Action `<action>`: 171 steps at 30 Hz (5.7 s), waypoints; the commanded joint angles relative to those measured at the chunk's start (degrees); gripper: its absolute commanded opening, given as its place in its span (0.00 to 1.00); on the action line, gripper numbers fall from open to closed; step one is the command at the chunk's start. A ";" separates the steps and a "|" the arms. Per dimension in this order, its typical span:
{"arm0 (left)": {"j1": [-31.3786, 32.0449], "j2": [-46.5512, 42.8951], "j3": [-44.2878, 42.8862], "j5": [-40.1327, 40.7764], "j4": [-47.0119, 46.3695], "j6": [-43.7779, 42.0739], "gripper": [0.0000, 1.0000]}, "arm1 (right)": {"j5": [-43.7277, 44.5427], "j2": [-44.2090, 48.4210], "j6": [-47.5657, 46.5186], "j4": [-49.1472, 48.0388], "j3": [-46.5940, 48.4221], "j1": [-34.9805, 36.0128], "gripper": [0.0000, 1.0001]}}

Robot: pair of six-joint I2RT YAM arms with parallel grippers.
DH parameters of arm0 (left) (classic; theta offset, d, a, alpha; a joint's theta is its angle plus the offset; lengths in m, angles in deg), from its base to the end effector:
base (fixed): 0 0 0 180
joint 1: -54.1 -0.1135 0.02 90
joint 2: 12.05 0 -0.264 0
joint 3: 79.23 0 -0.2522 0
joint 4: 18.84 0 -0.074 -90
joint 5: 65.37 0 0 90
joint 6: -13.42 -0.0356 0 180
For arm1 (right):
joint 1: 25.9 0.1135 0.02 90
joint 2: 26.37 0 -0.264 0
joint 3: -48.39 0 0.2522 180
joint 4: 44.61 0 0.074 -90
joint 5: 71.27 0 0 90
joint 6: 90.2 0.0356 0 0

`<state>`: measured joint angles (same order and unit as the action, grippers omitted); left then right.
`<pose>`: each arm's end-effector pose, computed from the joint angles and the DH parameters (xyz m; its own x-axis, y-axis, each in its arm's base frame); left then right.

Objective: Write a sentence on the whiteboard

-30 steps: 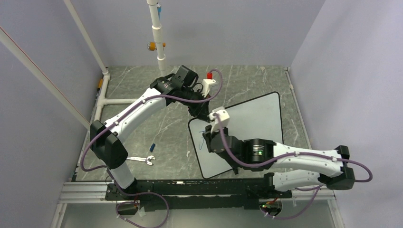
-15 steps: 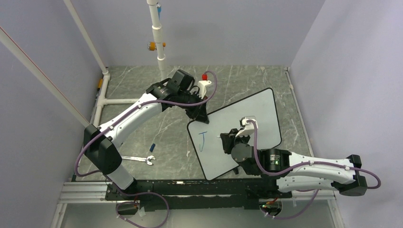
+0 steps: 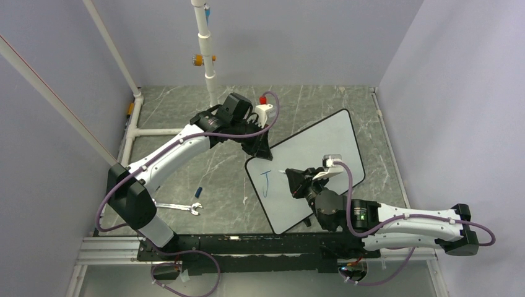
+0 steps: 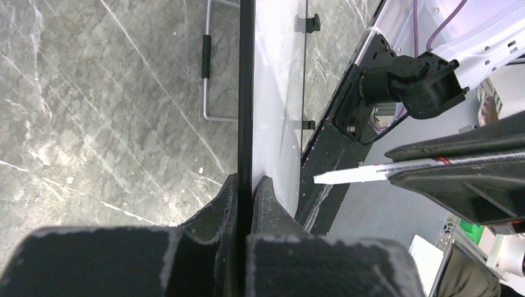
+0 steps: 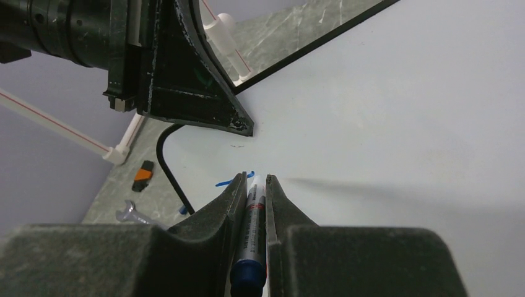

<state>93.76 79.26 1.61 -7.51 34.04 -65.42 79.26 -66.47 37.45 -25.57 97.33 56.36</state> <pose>0.2570 -0.2376 0.3382 -0.6950 0.3633 -0.6205 0.7088 0.4915 -0.5060 0.0519 0.1517 0.3061 -0.2462 0.4202 -0.8734 -0.2800 0.8319 0.4791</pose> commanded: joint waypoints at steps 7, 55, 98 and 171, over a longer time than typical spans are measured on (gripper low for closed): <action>-2.37 -1.08 1.86 21.79 -3.93 -4.04 0.00 | 8.83 -0.18 3.90 -2.76 -2.12 1.32 0.00; -11.70 0.18 2.35 24.20 -2.44 -12.56 0.00 | -15.66 -19.39 -4.43 -38.27 -4.54 -18.47 0.00; -11.70 -0.13 2.48 23.14 -2.54 -12.60 0.00 | -14.62 -19.48 -0.91 -28.76 -4.16 -19.59 0.00; -10.90 -0.01 2.47 22.60 -2.22 -13.53 0.00 | -25.03 -17.95 -1.26 -26.12 -4.88 -28.29 0.00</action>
<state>83.57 78.49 3.12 -2.50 30.71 -65.79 53.23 -84.41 36.97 -53.68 90.88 28.19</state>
